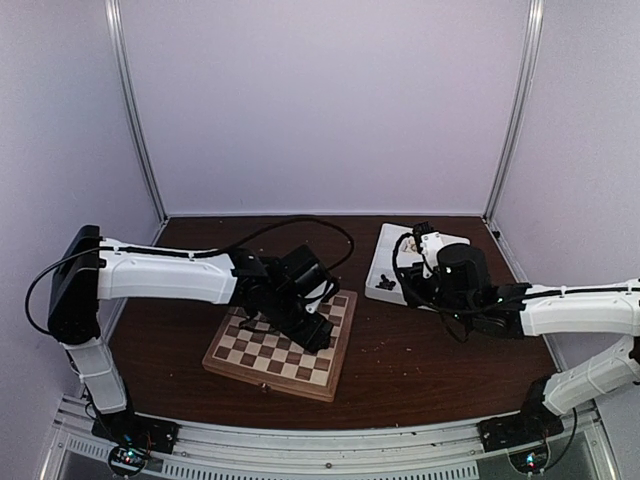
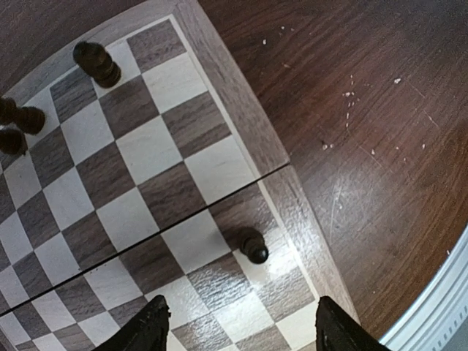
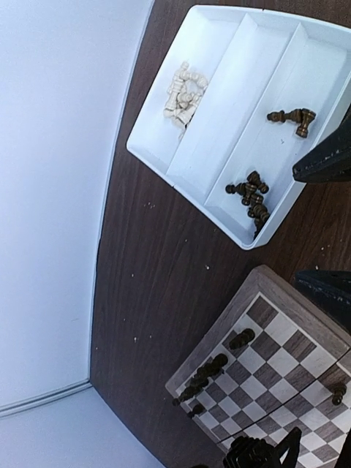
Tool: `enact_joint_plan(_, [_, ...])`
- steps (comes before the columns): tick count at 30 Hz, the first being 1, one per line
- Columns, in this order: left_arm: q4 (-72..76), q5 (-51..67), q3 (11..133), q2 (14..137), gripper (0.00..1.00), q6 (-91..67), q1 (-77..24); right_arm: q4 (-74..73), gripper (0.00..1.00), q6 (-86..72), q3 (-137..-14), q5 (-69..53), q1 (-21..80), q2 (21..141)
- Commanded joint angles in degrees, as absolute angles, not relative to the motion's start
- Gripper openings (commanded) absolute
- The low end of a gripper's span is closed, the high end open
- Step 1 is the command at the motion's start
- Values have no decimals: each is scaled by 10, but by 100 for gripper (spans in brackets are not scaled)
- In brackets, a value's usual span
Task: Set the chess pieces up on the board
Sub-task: Pick up the chess piece from the chessboard.
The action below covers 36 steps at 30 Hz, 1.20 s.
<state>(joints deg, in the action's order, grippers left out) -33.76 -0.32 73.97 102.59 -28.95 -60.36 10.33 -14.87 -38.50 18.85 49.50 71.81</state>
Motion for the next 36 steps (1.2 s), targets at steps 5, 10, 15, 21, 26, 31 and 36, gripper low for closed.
enact_joint_plan(5, [-409, -57, 834, 1095, 60, -294, -625, 93, 43, -172, -333, 199, 475, 667])
enact_joint_plan(10, [-410, -54, 852, 1116, 46, -296, -625, 110, 43, -171, -313, 186, 473, 649])
enact_joint_plan(15, [-410, -44, 861, 1130, 41, -297, -625, 111, 46, -163, -306, 188, 471, 636])
enact_joint_plan(21, [-410, -34, 870, 1140, 27, -299, -624, 110, 46, -163, -305, 185, 468, 634])
enact_joint_plan(26, [-415, -33, 877, 1148, 24, -298, -624, 112, 47, -162, -304, 184, 466, 637])
enact_joint_plan(31, [-419, -26, 884, 1157, 16, -297, -625, 113, 47, -163, -303, 182, 463, 638])
enact_joint_plan(36, [-422, -31, 887, 1160, 9, -297, -625, 116, 47, -163, -300, 180, 462, 638])
